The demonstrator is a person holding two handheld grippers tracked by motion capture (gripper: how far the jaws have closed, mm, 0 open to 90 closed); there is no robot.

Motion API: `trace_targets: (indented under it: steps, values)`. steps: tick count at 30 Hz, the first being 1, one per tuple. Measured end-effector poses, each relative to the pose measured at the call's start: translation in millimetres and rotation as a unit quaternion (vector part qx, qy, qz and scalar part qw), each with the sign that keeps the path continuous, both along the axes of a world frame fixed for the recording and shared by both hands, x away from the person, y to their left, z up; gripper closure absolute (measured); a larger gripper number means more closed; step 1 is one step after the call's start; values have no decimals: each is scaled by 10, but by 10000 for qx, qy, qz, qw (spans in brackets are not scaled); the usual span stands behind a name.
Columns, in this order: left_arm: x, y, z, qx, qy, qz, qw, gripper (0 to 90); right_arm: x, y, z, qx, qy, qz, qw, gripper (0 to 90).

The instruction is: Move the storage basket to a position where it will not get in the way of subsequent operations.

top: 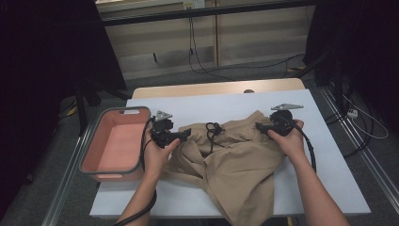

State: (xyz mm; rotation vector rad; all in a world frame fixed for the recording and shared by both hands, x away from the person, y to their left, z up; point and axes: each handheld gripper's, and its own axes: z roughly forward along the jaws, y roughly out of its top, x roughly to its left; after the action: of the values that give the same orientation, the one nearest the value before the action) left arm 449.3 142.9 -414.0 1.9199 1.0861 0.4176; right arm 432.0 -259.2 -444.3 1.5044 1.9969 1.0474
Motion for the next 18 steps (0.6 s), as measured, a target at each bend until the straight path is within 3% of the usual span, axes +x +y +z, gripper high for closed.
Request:
trace_targets:
  steps: [3,6,11,18]
  values:
    - [33,0,-21,48,-99,101,9999,177,-67,-28,-91,-141,203,144,9996,708]
    - [62,2,-55,75,-39,156,9998,179,-164,-105,-142,67,264,231,9994,826]
    - [111,2,-178,156,126,241,9995,218,-355,-207,-83,-92,260,376,9989,859]
    - [158,-42,-436,277,493,150,9983,205,-476,-279,-117,15,183,261,9995,848]
